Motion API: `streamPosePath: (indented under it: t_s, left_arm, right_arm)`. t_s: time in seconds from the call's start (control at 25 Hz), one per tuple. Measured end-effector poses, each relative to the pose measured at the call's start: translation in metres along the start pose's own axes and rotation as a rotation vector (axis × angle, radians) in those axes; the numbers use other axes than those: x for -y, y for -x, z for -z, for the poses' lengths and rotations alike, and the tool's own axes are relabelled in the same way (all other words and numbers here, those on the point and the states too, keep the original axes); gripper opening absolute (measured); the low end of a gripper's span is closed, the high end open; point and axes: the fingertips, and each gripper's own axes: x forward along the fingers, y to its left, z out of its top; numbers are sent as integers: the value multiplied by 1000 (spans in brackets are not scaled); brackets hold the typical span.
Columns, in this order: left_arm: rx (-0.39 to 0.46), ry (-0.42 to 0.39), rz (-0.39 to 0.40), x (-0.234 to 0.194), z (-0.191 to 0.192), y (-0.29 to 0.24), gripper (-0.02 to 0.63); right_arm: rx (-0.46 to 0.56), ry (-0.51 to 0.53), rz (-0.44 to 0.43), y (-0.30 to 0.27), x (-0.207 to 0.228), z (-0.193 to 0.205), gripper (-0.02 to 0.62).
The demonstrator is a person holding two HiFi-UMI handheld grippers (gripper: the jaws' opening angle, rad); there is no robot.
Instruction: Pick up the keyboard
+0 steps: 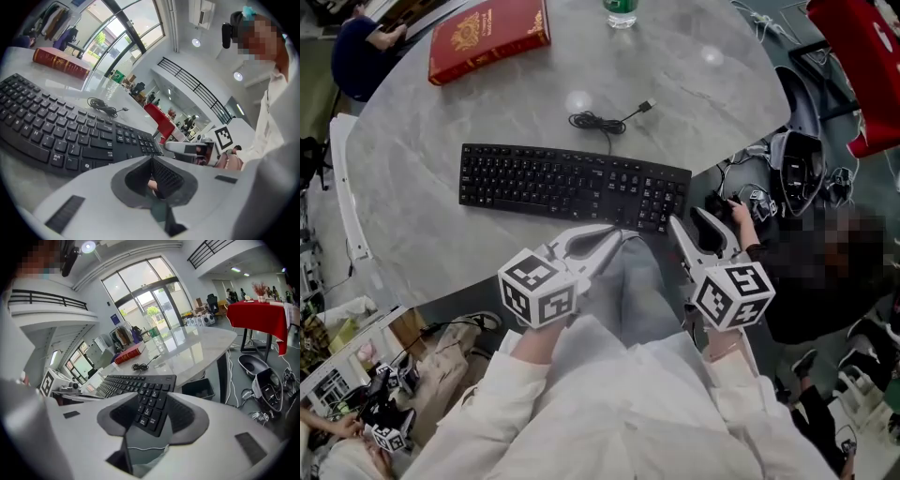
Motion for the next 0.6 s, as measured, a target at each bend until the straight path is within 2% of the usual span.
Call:
streamPosePath:
  t_s: [0.16,0.28,0.6]
  left_arm:
    - [5,17,-9,-4,4,0,17]
    - [12,31,-13,-9,5,-1,17]
    - [-19,0,-34,-18,18,1,17]
  right_arm:
    - [-29,-33,-1,-5,6,11,190]
    - [-28,-54,-15,-10,9,15,242]
    - [-9,-152,-60,-27,11,21,265]
